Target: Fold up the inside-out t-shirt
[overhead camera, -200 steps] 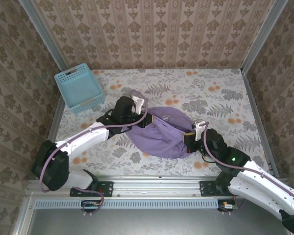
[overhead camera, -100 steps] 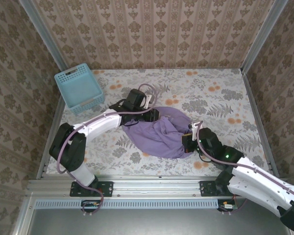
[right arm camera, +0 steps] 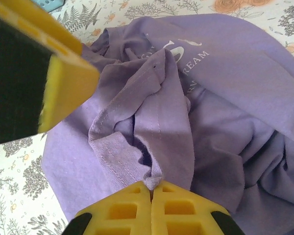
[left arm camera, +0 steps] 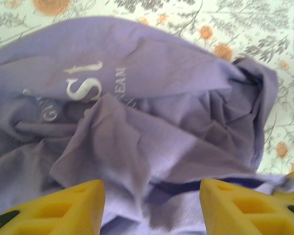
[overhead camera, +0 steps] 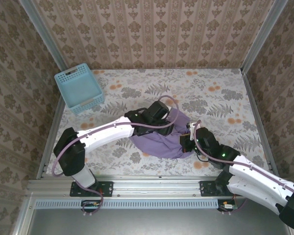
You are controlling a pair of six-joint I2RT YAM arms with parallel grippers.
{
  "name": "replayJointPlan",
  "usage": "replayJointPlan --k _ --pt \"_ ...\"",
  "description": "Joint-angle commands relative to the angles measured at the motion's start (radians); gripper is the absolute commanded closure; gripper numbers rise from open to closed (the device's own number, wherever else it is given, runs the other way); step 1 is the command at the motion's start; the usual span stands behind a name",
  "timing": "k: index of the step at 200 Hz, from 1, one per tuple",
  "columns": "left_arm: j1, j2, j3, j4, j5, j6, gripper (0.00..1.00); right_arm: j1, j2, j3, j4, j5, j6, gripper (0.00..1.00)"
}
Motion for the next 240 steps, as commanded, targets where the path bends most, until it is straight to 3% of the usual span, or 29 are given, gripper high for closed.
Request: replayJointPlan --k 1,30,89,138,169,188,240 --pt "0.008 0.096 0.051 -0.065 -0.028 -0.005 0.51 0.009 0.012 -0.019 0.048 -0.029 0.029 1.00" --pt "0.033 0.163 0.063 -0.045 0.001 -0.041 0.69 0.023 0.023 -0.056 0.072 -0.033 0.081 1.00" --pt "0.114 0.075 -0.152 0.258 0.154 -0.113 0.96 0.037 0.109 -0.174 0.149 -0.039 0.201 1.00" --pt "0.135 -0.031 -0.332 0.539 0.317 -0.128 0.99 0.039 0.138 -0.136 0.119 0.001 0.176 1.00" --pt "0.136 -0.060 -0.383 0.583 0.346 -0.114 0.98 0.038 0.080 -0.029 -0.034 0.063 0.101 0.71" --pt "0.136 -0.068 -0.404 0.596 0.352 -0.106 0.96 0.025 0.034 0.047 -0.110 0.097 0.035 0.63" --pt "0.139 -0.058 -0.434 0.728 0.402 -0.134 0.89 -0.135 0.156 0.144 -0.037 -0.128 -0.040 0.64"
